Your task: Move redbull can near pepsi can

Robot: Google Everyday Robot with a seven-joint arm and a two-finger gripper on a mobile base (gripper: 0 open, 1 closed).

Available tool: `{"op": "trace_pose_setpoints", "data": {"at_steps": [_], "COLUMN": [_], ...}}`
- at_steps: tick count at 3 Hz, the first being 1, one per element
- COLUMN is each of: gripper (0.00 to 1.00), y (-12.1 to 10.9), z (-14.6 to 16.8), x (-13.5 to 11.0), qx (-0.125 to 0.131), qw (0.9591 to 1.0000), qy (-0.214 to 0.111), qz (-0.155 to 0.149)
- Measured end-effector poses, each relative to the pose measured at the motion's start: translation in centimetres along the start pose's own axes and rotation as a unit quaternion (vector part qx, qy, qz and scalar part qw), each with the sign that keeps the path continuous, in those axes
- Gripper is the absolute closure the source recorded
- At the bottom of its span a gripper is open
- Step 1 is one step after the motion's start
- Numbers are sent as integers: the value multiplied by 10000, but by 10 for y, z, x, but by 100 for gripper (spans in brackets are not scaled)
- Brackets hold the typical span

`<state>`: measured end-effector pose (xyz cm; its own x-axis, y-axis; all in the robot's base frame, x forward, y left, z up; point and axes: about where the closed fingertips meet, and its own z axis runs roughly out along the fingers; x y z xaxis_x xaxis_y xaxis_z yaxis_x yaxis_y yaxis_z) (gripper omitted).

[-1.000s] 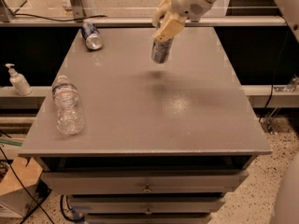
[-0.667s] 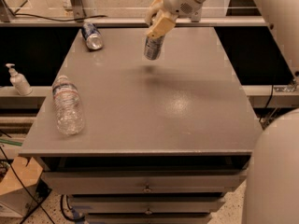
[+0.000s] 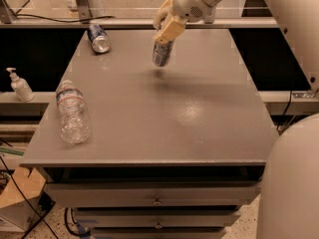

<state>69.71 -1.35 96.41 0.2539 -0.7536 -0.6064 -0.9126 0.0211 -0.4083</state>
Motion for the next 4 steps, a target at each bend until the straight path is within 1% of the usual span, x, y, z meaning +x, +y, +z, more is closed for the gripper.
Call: {"op": "trace_pose_setpoints", "data": {"at_steps": [2,3,4], "gripper": [100,100,100], "y": [-20,-30,-39], "z": [30,46,67], "x": [-20,-29,-36], "qx": [90,88,95], "qw": [9994,9988,9982], "qy": [-237,-322,-447], "qz": [-246,-356,-396]}}
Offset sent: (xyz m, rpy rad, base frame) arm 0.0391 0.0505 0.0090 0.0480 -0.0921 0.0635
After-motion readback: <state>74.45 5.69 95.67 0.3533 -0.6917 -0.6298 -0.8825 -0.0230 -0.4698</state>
